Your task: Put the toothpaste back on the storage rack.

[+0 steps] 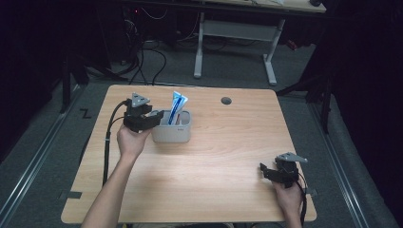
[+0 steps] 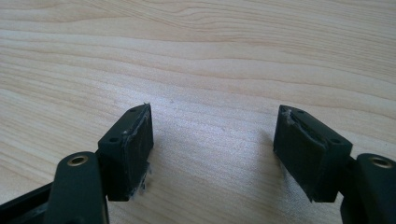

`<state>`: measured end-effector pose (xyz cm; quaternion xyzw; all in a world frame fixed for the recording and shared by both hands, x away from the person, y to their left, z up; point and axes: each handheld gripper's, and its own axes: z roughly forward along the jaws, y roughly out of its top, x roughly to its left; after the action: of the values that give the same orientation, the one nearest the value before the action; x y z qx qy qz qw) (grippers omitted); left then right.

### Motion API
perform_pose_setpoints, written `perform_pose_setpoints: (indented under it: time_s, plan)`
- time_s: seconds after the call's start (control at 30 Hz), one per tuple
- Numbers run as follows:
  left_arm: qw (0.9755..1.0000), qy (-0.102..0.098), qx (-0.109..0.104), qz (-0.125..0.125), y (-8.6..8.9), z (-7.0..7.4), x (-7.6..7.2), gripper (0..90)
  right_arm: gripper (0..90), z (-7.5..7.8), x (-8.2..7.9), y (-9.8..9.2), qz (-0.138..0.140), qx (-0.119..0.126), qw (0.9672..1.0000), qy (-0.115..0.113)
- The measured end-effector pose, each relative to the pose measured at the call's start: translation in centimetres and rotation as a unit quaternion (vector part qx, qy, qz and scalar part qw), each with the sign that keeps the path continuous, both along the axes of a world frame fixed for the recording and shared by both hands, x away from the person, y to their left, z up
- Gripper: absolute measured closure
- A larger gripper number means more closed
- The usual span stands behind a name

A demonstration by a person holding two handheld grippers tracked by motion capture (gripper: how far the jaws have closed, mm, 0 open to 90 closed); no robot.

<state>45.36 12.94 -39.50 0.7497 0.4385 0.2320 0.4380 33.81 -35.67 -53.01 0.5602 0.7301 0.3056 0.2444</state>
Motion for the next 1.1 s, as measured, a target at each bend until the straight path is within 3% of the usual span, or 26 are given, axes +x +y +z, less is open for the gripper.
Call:
perform_pose_setpoints:
  time_s: [0.73,1.1]
  plan:
    - [0.9996,-0.018,-0.013,0.015,2.5,0.2,-2.1,48.9,28.5,0.0,0.0,0.0,-0.001,0.0,1.0,0.0]
    - [0.9995,-0.014,-0.021,0.019,3.2,0.3,-2.7,47.3,28.5,0.0,0.0,0.0,-0.001,0.0,1.0,0.0]
